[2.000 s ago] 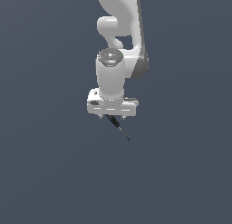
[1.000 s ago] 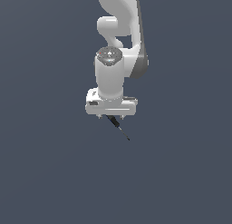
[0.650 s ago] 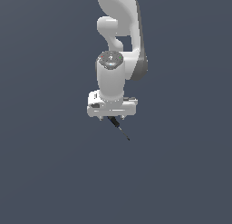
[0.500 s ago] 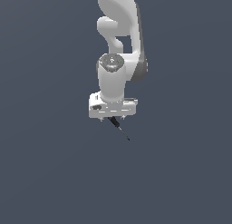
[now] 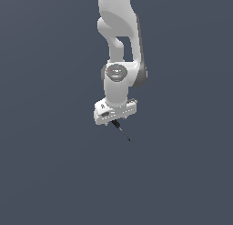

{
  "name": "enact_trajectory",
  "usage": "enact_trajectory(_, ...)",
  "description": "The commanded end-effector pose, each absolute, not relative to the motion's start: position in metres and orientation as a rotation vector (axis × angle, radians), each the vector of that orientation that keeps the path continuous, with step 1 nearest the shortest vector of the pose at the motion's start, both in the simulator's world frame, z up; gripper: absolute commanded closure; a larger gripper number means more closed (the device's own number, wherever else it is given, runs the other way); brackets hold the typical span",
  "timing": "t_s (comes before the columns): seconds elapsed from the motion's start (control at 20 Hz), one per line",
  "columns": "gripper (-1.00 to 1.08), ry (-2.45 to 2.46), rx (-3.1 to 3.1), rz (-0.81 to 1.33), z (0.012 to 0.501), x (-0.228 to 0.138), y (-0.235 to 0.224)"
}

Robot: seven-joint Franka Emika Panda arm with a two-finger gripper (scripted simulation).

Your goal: Pick up the object and move it to a goal position.

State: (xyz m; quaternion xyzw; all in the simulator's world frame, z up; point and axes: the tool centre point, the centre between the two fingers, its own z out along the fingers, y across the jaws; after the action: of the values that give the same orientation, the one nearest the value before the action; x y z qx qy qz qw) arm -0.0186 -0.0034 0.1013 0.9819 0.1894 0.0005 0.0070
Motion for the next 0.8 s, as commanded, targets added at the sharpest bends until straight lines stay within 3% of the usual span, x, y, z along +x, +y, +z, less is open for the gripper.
enact_trajectory(0.0,-0.92,0.697,3.052,0.001,0.091,-0.023,0.0)
enact_trajectory(0.75,-0.92,0.971,2.988,0.0,0.065,-0.037,0.011)
